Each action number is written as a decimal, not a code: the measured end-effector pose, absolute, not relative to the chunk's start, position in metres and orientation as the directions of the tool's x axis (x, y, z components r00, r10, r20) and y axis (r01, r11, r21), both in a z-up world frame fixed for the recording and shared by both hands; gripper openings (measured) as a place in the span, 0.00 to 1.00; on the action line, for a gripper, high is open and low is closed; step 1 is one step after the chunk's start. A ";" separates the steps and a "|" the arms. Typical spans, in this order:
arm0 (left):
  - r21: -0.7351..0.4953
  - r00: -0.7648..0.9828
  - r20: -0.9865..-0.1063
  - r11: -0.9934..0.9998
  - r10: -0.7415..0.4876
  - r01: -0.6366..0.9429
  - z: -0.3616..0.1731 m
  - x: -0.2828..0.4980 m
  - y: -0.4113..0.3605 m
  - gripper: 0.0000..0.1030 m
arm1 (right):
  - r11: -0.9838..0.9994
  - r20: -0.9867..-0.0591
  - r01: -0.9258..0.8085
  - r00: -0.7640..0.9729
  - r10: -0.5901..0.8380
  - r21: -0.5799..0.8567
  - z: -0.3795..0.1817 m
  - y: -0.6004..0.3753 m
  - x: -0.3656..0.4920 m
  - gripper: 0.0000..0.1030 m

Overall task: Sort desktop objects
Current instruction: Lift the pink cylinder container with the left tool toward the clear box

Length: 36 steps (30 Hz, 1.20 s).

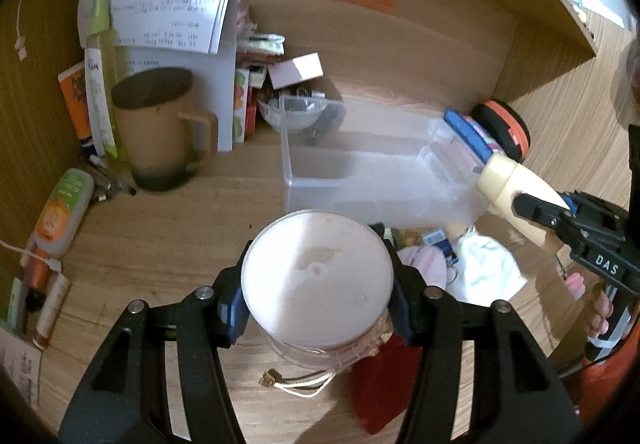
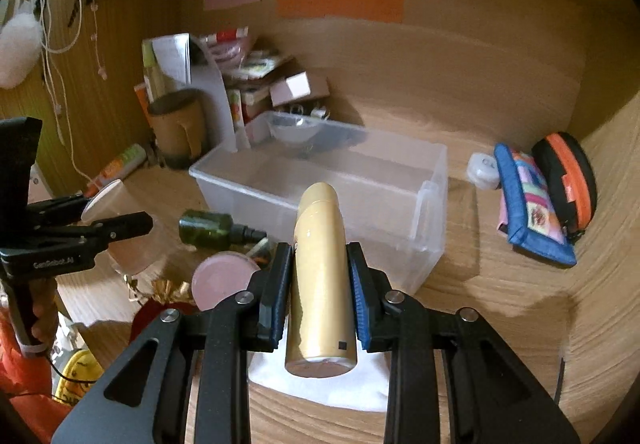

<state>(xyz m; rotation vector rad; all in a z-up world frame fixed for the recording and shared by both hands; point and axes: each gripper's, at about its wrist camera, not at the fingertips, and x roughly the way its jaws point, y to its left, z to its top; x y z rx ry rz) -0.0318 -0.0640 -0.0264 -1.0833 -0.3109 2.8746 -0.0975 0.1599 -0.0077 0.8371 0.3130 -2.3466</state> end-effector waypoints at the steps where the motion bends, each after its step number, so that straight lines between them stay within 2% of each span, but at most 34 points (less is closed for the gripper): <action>1: -0.207 -0.755 -0.644 -0.978 0.124 0.016 -0.023 -0.033 -0.064 0.55 | -0.778 -0.631 0.628 -0.608 -0.483 -0.009 -0.005 0.162 -0.097 0.24; 5: -0.217 -0.763 -0.630 -0.976 0.148 -0.010 -0.008 -0.039 -0.063 0.54 | -0.774 -0.611 0.633 -0.612 -0.503 0.004 0.004 0.167 -0.096 0.24; 6: -0.211 -0.768 -0.623 -0.977 0.149 -0.018 -0.002 -0.041 -0.063 0.51 | -0.773 -0.607 0.634 -0.613 -0.506 0.004 0.006 0.167 -0.096 0.24; 7: -0.197 -0.778 -0.612 -0.980 0.142 -0.023 0.006 -0.044 -0.062 0.39 | -0.773 -0.604 0.635 -0.613 -0.510 0.008 0.008 0.167 -0.097 0.24; 8: -0.188 -0.782 -0.607 -0.982 0.143 -0.034 0.012 -0.046 -0.061 0.36 | -0.771 -0.601 0.636 -0.611 -0.515 0.014 0.010 0.168 -0.098 0.24; 10: -0.167 -0.786 -0.599 -0.984 0.155 -0.066 0.022 -0.054 -0.058 0.36 | -0.769 -0.595 0.639 -0.611 -0.523 0.020 0.012 0.169 -0.099 0.24; 13: -0.106 -0.756 -0.644 -0.993 0.114 -0.059 0.015 -0.072 -0.053 0.35 | -0.770 -0.597 0.638 -0.609 -0.523 0.023 0.012 0.168 -0.105 0.24; 17: -0.162 -0.721 -0.676 -0.985 0.154 -0.058 -0.006 -0.072 -0.061 0.36 | -0.764 -0.612 0.644 -0.583 -0.535 0.054 0.002 0.169 -0.110 0.24; 20: -0.164 -0.714 -0.684 -0.985 0.153 -0.054 -0.016 -0.058 -0.061 0.42 | -0.758 -0.625 0.648 -0.561 -0.543 0.077 -0.005 0.169 -0.115 0.24; 22: -0.152 -0.714 -0.686 -0.987 0.141 -0.049 -0.023 -0.047 -0.061 0.69 | -0.755 -0.630 0.650 -0.553 -0.546 0.084 -0.008 0.168 -0.117 0.24; 23: -0.147 -0.718 -0.683 -0.988 0.138 -0.050 -0.026 -0.041 -0.060 0.73 | -0.753 -0.631 0.651 -0.548 -0.549 0.089 -0.009 0.168 -0.118 0.24; 29: -0.111 -0.681 -0.723 -0.992 0.119 -0.056 -0.054 -0.040 -0.052 0.72 | -0.746 -0.636 0.658 -0.533 -0.558 0.102 -0.011 0.162 -0.123 0.24; 32: -0.125 -0.639 -0.758 -0.991 0.131 -0.055 -0.072 -0.052 -0.050 0.57 | -0.741 -0.641 0.663 -0.522 -0.563 0.111 -0.013 0.159 -0.123 0.24; 36: -0.122 -0.656 -0.746 -0.992 0.114 -0.033 -0.078 -0.056 -0.047 0.57 | -0.743 -0.647 0.661 -0.521 -0.556 0.106 -0.015 0.158 -0.122 0.24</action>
